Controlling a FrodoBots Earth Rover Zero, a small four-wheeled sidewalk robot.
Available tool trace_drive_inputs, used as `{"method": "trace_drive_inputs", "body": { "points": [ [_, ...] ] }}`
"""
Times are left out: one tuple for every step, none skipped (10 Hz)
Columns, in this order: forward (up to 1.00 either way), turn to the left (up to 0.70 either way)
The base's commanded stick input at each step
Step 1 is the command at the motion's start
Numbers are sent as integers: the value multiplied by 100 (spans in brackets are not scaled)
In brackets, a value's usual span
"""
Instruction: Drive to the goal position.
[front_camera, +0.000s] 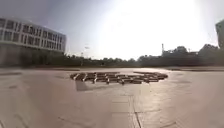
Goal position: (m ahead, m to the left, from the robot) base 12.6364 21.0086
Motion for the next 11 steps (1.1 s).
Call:
{"method": "trace_drive_inputs", "body": {
  "points": [
    [70, 0],
    [70, 0],
    [70, 0],
    [70, 0],
    [70, 0],
    [70, 1],
    [70, 21],
    [70, 35],
    [70, 35],
    [70, 35],
    [70, 35]
  ]
}}
